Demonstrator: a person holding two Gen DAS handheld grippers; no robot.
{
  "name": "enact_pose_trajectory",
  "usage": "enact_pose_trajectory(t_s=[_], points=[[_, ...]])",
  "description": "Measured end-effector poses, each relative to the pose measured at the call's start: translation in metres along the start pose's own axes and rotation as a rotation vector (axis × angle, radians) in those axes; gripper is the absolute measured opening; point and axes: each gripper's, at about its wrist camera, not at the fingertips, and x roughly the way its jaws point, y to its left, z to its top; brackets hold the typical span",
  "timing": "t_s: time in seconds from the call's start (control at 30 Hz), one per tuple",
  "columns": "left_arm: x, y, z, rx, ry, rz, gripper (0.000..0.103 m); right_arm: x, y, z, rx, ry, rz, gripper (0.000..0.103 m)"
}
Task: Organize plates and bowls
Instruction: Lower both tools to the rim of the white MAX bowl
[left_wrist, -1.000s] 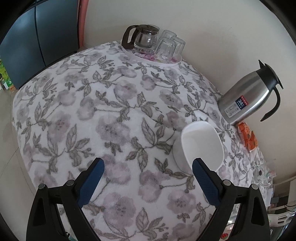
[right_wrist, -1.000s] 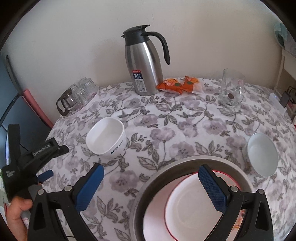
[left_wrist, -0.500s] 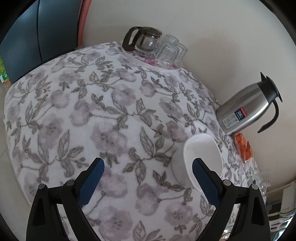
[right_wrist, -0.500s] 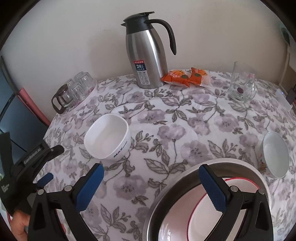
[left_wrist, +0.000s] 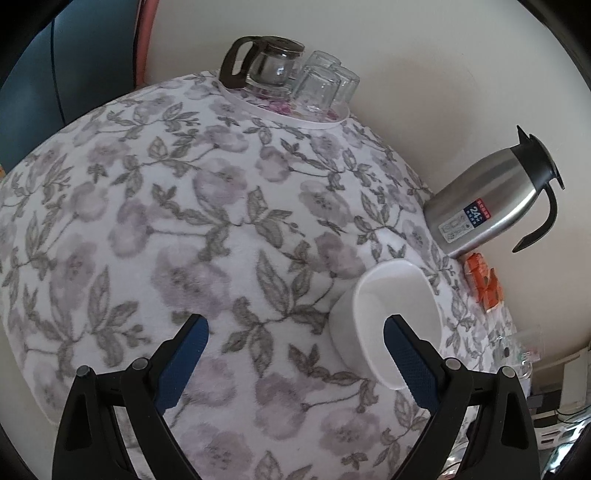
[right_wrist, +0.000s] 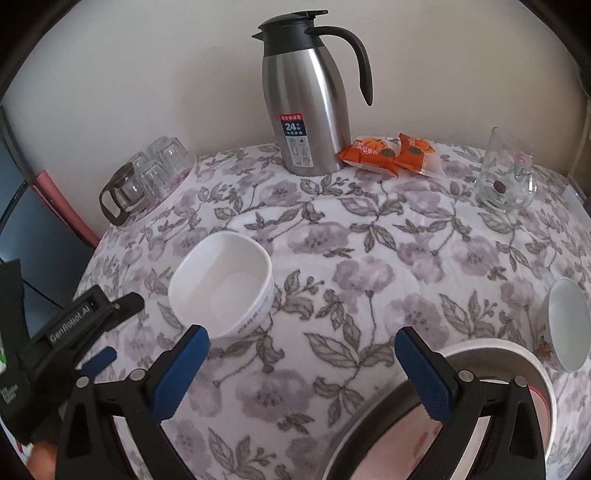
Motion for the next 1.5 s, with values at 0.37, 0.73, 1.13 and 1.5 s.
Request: enact_pose_trajectory(t_s=[0.37, 0.73, 1.13, 1.5], points=[[0.022, -0.009, 0.007, 0.008, 0.03, -0.057, 0.077, 0.038, 0.008, 0.007, 0.059, 0.064, 0.024, 0.07], [0.045, -0.014, 0.018, 0.009, 0.035, -0.107, 0.059, 0.067, 0.016, 0.014, 0.056, 0.102, 0.008, 0.054], [0.068, -0.04, 0.016, 0.124, 0.037, -0.12, 0.023, 0.089, 0.019, 0.02, 0.045, 0.119, 0.016, 0.037], [0.062, -0.042, 0.016, 0.125, 0.053, -0.149, 0.02, 0.086, 0.032, 0.019, 0.0, 0.123, 0.034, 0.029]])
